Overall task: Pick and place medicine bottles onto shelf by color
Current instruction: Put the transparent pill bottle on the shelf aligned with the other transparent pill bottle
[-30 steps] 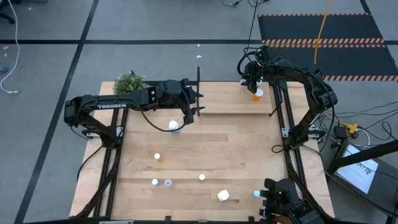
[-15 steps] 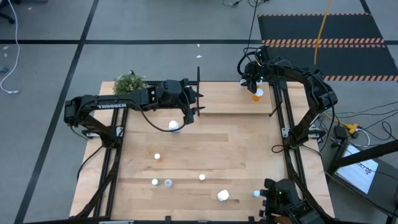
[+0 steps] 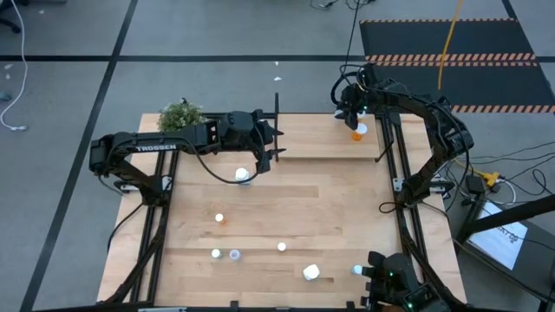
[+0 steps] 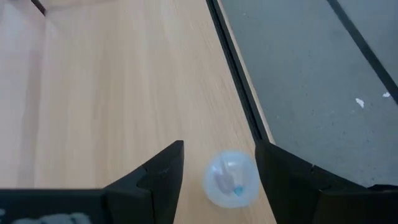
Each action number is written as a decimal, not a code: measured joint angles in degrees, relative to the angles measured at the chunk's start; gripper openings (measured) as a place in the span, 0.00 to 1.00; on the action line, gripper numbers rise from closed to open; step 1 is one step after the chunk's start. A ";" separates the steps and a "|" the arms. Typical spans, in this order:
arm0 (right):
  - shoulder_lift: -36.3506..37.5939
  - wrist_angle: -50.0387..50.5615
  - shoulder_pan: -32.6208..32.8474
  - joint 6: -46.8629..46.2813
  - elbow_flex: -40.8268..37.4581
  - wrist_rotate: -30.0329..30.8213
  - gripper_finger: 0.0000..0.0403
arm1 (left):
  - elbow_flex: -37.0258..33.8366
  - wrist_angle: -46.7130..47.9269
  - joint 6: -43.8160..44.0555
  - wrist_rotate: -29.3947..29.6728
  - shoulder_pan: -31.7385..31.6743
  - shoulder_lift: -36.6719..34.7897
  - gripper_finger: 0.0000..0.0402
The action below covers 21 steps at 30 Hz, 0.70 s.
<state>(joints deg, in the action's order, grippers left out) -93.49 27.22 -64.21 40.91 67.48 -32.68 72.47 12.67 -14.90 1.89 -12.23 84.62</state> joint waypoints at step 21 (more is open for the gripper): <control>26.56 2.68 27.26 -20.43 0.00 13.68 0.48 | 0.07 9.29 5.38 4.97 3.91 -4.60 0.59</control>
<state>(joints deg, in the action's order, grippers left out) -66.93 29.90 -36.95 20.48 67.48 -19.00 72.54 21.95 -9.52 6.87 -8.32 80.02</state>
